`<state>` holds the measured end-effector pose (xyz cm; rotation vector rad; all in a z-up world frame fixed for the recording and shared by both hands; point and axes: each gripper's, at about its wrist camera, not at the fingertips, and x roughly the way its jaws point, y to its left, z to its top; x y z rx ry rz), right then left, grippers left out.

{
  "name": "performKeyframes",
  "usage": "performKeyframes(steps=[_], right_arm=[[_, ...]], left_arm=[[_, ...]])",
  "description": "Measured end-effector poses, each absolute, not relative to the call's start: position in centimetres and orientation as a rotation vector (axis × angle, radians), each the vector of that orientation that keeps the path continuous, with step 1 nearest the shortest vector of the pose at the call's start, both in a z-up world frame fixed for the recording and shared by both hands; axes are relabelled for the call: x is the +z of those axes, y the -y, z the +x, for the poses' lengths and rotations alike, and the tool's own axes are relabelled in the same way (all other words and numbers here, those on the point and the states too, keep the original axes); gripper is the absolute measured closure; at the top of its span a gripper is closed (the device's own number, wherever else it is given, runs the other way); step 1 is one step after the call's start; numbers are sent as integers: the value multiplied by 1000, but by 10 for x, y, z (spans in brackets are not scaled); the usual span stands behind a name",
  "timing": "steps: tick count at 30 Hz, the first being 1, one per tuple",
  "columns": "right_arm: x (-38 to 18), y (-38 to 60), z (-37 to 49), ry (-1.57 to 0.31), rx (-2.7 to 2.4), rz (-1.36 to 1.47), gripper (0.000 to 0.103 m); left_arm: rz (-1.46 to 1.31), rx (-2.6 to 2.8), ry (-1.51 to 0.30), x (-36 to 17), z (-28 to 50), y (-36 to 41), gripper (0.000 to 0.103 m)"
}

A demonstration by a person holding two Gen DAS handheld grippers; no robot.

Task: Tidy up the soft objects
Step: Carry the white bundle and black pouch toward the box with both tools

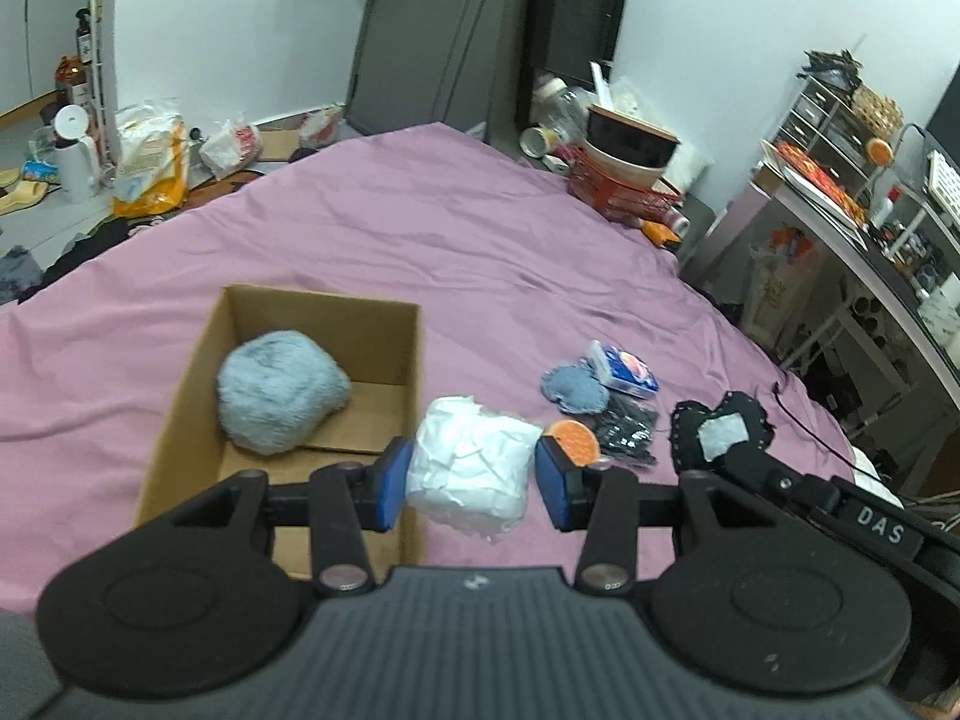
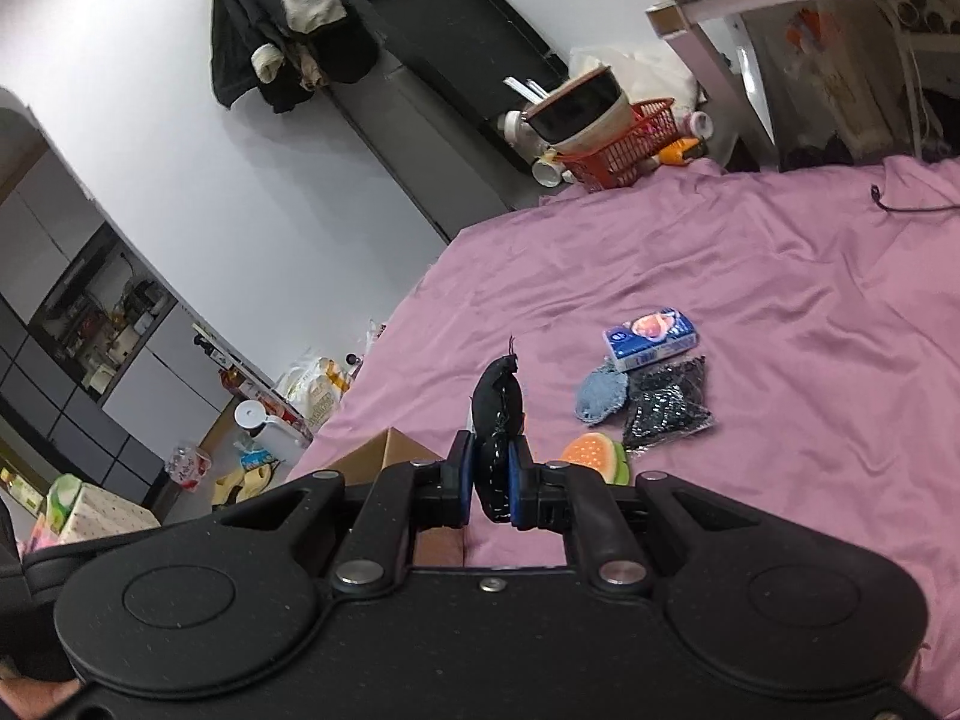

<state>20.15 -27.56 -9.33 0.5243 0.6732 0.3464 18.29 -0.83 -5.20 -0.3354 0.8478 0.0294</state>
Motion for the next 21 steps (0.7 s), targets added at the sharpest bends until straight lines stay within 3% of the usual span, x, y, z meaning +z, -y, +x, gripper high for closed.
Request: performKeyframes(steps=[21], right_arm=[[-81, 192, 205, -666, 409, 458, 91]], left_arm=[[-401, 162, -863, -71, 183, -82, 59]])
